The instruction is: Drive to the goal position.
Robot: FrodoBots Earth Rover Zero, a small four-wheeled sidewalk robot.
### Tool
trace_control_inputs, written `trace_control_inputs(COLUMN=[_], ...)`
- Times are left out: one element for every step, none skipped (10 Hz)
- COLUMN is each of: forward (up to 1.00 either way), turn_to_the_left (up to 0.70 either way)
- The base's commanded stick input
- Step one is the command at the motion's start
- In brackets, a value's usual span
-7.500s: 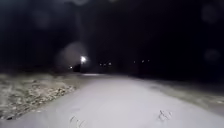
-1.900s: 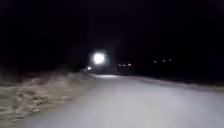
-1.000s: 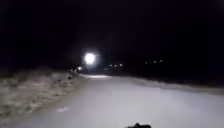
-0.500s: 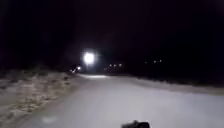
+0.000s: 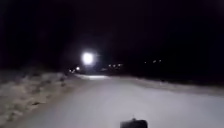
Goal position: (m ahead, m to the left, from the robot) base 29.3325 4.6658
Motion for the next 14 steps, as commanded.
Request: trace_control_inputs(forward=[0.70, 0.70, 0.70, 0.70, 0.70, 0.70, 0.70, 0.70, 0.70, 0.70, 0.70, 0.70, 0.70, 0.70], turn_to_the_left=[0.00, 0.00, 0.08, 0.25, 0.33, 0.34, 0.16, 0.02, 0.00, 0.00, 0.00, 0.02, 0.24, 0.31])
